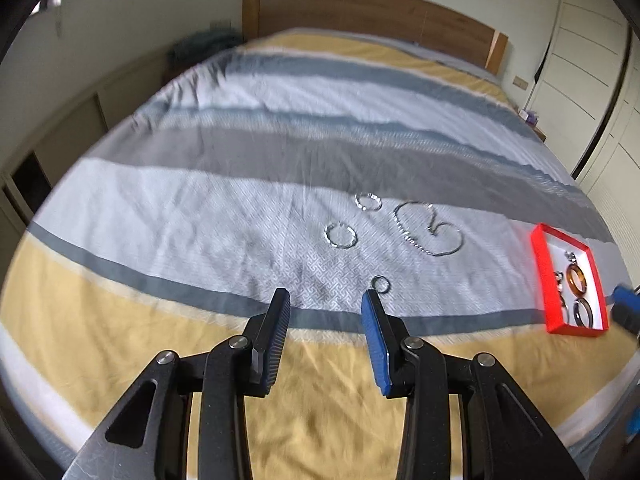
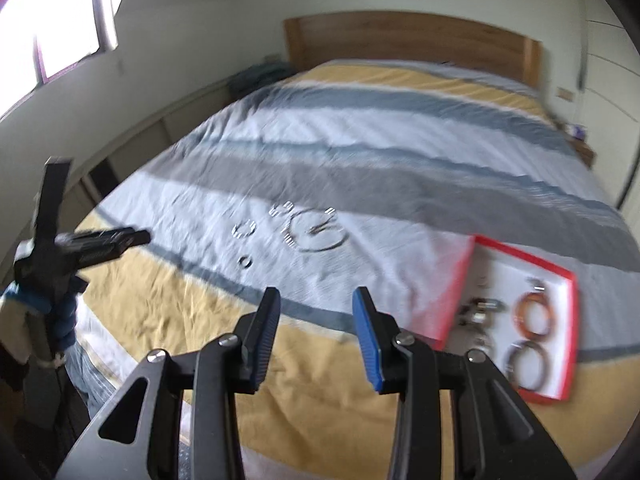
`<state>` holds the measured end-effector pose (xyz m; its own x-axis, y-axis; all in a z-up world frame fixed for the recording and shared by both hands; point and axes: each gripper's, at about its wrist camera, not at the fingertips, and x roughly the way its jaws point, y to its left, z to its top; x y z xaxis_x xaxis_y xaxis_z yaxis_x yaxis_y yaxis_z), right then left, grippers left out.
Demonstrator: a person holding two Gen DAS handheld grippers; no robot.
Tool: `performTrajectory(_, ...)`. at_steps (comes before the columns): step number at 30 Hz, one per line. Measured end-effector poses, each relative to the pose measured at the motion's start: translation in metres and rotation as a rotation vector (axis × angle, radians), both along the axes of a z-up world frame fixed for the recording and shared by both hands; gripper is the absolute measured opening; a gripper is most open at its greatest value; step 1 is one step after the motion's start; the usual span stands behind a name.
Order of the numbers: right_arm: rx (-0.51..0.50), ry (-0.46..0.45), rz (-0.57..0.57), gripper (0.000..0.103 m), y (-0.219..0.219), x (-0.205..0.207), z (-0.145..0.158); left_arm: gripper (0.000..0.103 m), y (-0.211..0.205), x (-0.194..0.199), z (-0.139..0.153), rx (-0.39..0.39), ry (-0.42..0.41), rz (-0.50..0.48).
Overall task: Organize jewelry
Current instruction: 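Grasp a twisted silver hoop earring with the left tool while the right tool grasps a small silver ring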
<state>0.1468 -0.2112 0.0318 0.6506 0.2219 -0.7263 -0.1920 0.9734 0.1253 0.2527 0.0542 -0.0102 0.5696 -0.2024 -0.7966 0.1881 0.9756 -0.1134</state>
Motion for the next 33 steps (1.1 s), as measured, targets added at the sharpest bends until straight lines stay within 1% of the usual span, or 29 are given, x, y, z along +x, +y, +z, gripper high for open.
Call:
performTrajectory(5, 0.016, 0.061, 0.077, 0.036, 0.025, 0.048, -0.048, 0.036, -0.009, 0.05, -0.035, -0.014, 0.049, -0.008)
performTrajectory(8, 0.032, 0.085, 0.114, 0.036, 0.037, 0.074, -0.069, 0.035, -0.017, 0.079, -0.054, -0.044, 0.073, -0.018)
performTrajectory(14, 0.059, 0.124, 0.201, 0.036, 0.068, 0.113, -0.103, 0.029, -0.034, 0.124, -0.089, -0.043, 0.119, -0.037)
performTrajectory(16, 0.061, 0.137, 0.219, 0.036, 0.079, 0.121, -0.113, 0.024, -0.039, 0.135, -0.102, -0.015, 0.142, -0.049)
performTrajectory(17, 0.063, 0.145, 0.234, 0.036, 0.086, 0.125, -0.119, 0.02, -0.04, 0.138, -0.106, -0.006, 0.15, -0.052)
performTrajectory(19, 0.058, 0.156, 0.251, 0.036, 0.097, 0.133, -0.127, 0.014, -0.04, 0.144, -0.115, -0.008, 0.16, -0.048)
performTrajectory(20, 0.057, 0.164, 0.254, 0.036, 0.102, 0.136, -0.132, 0.008, -0.038, 0.146, -0.116, -0.01, 0.159, -0.044)
performTrajectory(21, 0.062, 0.174, 0.256, 0.036, 0.105, 0.139, -0.135, 0.005, -0.036, 0.147, -0.117, -0.015, 0.156, -0.04)
performTrajectory(24, 0.072, 0.196, 0.264, 0.036, 0.114, 0.147, -0.145, 0.005, -0.032, 0.145, -0.117, -0.036, 0.14, -0.044)
performTrajectory(27, 0.054, 0.195, 0.271, 0.036, 0.123, 0.153, -0.149, 0.005, -0.03, 0.139, -0.115, -0.036, 0.117, -0.048)
performTrajectory(30, 0.033, 0.207, 0.266, 0.035, 0.132, 0.158, -0.152, 0.005, -0.024, 0.135, -0.111, -0.055, 0.105, -0.032)
performTrajectory(31, 0.028, 0.215, 0.262, 0.031, 0.134, 0.16, -0.153, 0.005, -0.021, 0.133, -0.11, -0.059, 0.101, -0.026)
performTrajectory(32, 0.022, 0.225, 0.255, 0.023, 0.135, 0.161, -0.154, 0.005, -0.019, 0.132, -0.108, -0.06, 0.098, -0.022)
performTrajectory(33, 0.022, 0.235, 0.25, 0.019, 0.135, 0.162, -0.154, 0.005, -0.017, 0.13, -0.107, -0.058, 0.097, -0.019)
